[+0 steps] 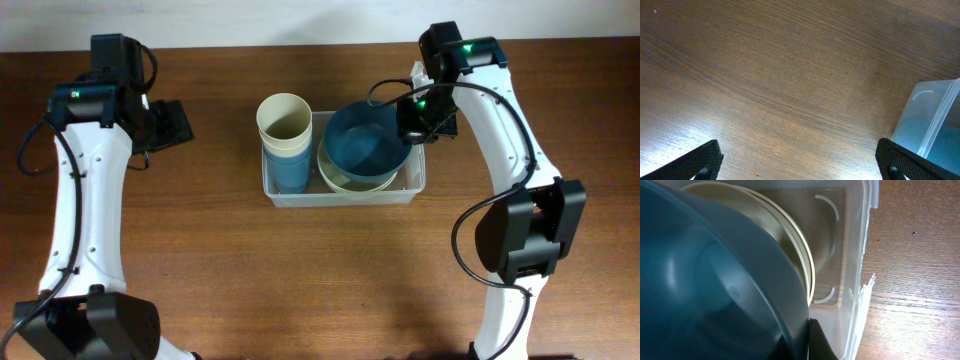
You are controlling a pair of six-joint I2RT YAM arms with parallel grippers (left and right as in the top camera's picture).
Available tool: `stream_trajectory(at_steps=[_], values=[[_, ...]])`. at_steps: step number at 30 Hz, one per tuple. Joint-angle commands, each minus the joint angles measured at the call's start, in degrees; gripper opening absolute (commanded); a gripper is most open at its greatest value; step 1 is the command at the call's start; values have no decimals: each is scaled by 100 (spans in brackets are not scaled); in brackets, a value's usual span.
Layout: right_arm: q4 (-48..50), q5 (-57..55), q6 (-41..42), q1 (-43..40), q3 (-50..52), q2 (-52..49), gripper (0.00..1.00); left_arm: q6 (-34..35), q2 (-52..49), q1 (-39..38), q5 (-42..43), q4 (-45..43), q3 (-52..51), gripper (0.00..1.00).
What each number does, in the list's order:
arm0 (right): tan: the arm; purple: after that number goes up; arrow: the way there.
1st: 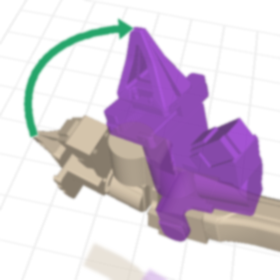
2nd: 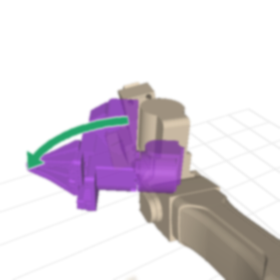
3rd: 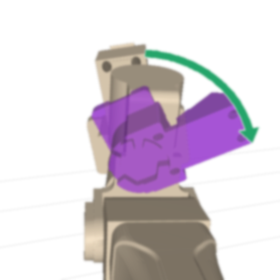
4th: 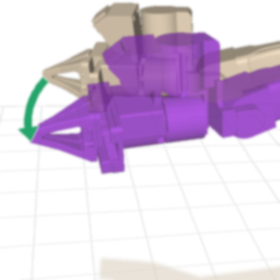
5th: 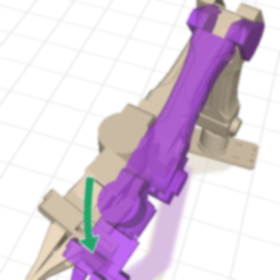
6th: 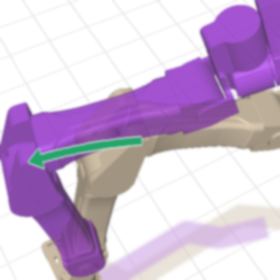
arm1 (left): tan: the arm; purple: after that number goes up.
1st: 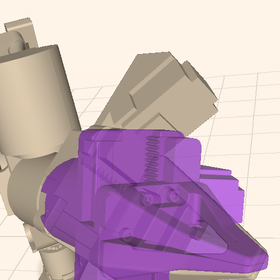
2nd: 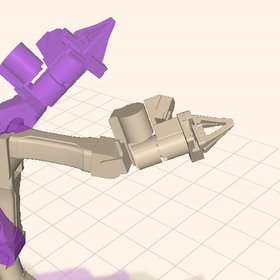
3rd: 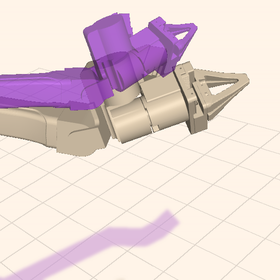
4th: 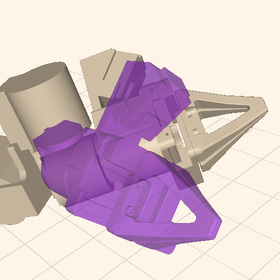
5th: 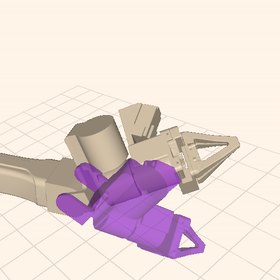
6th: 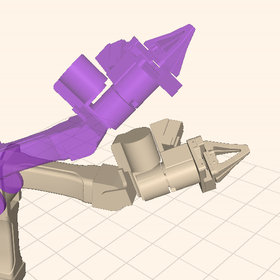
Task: Pack container
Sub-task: 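Lower the blue bowl onto the stacked cream bowls and release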
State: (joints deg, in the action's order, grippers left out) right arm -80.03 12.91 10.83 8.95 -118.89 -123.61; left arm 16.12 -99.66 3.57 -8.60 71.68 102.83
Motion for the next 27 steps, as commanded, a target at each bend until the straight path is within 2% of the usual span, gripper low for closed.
stream_trajectory(at_steps=[1, 6, 17, 22, 25, 27], values=[[50, 11, 61, 138, 46, -52, 9, 59, 2, 24, -24, -9, -59, 100], [131, 9, 61, 240, 46, -52, 17, 59, 2, 24, -24, -11, -59, 100], [186, -11, 168, 225, 46, -52, 18, 59, 2, 24, -24, -9, -59, 100], [129, -11, 166, 87, -177, -48, 31, 59, 2, 24, -24, -11, -59, 100], [-157, -13, 164, -125, -638, -26, 38, 59, 2, 24, -24, -9, -59, 100], [-455, -85, 166, -323, -1069, -11, 46, 59, 2, 24, -24, -11, -59, 100]])
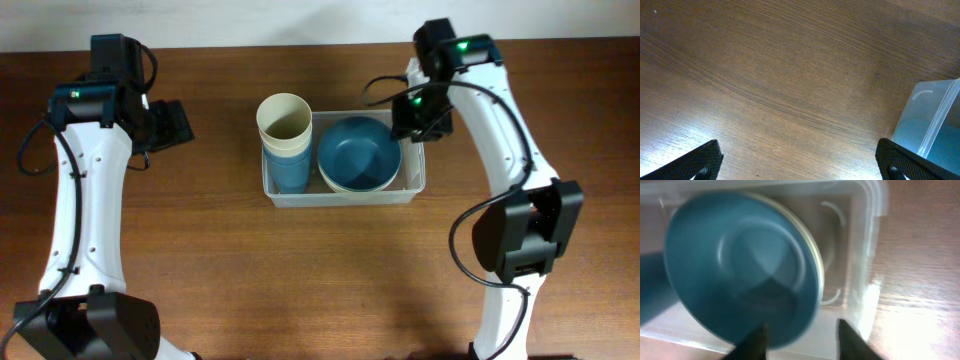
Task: Pack container
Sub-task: 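Lower the blue bowl onto the stacked cream bowls and release, then move the right gripper to the white spoon and fork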
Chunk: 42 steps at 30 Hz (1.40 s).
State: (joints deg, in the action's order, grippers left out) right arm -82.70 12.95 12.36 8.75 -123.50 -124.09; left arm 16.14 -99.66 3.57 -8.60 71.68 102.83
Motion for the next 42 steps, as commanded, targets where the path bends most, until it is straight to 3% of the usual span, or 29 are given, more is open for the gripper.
stream_trajectory(at_steps=[1, 4, 7, 8, 15, 26, 32, 42], values=[[-402, -201, 11, -422, -874, 39, 52, 57, 2, 24, -24, -9, -59, 100], [-968, -557, 13, -756, -1519, 39, 77, 57, 2, 24, -24, -9, -59, 100], [-1467, -673, 13, -1207, -2028, 39, 90, 57, 2, 24, -24, -11, -59, 100], [-1467, -662, 13, -1314, -2035, 72, 99, 57, 2, 24, -24, -11, -59, 100], [-1467, -728, 13, -2098, -1878, 166, 99, 57, 2, 24, -24, -11, -59, 100], [-1458, -710, 929, -3770, 673, 758, 99, 57, 2, 24, -24, -11, -59, 100], [-1150, -435, 975, -4566, 1351, 761, 99, 57, 2, 24, -24, -11, -59, 100], [-275, -809, 1600, -4693, 2269, 789, 99, 57, 2, 24, -24, -9, -59, 100]])
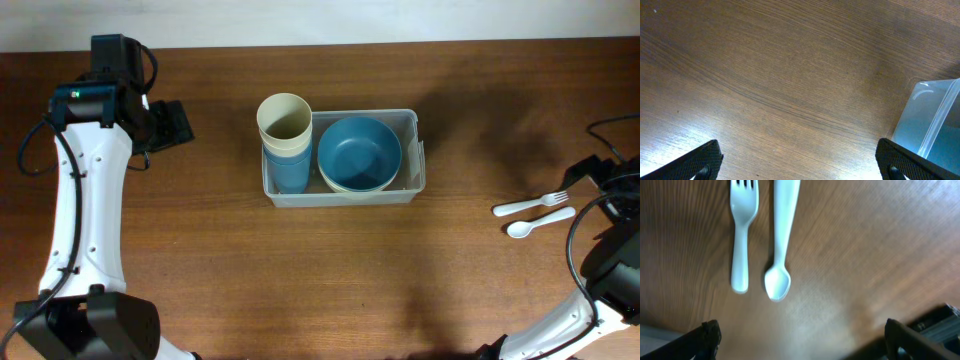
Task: Pack container
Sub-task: 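Move the right gripper to the white spoon and fork, then lower the right gripper and grasp the white spoon's handle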
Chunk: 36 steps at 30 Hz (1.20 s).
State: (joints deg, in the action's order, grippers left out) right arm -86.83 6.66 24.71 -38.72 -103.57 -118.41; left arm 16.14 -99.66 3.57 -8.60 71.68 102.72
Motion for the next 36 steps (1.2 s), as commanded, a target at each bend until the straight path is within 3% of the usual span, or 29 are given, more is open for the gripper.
stream_trajectory(at_steps=[1, 7, 16, 36], values=[[256, -179, 442, 44, 407, 238, 99, 57, 2, 24, -24, -9, -48, 100], [1233, -367, 531, 44, 1228, 505, 99, 57, 2, 24, -24, -9, -48, 100], [1941, -636, 623, 50, 1943, 588, 99, 57, 2, 24, -24, -9, -48, 100], [2651, -1252, 623, 778, 2361, 575, 99, 57, 2, 24, -24, -9, -48, 100]])
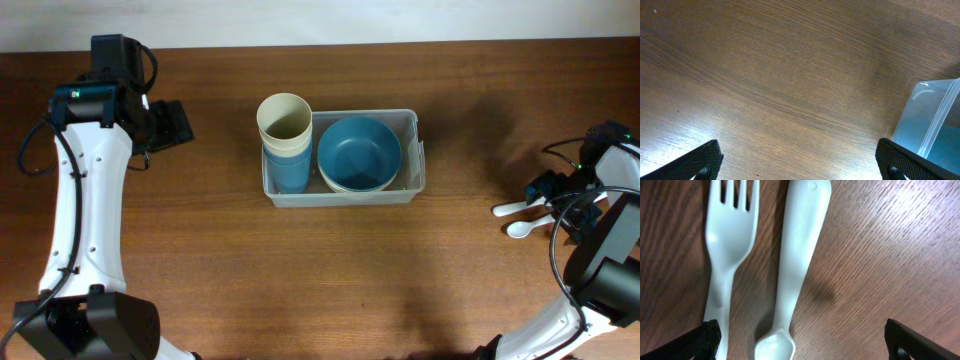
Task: Pack container
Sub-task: 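Lower the right gripper and grasp the white spoon's handle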
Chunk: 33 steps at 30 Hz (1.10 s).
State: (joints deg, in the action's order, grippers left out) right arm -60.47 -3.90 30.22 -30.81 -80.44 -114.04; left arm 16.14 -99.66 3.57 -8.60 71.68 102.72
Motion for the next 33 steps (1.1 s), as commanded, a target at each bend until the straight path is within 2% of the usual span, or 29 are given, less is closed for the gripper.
stream_trajectory(at_steps=[1, 33], values=[[13, -197, 72, -28, 48, 138, 99, 57, 2, 24, -24, -9, -48, 100], [645, 63, 72, -260, 557, 107, 99, 57, 2, 24, -24, -9, -48, 100]])
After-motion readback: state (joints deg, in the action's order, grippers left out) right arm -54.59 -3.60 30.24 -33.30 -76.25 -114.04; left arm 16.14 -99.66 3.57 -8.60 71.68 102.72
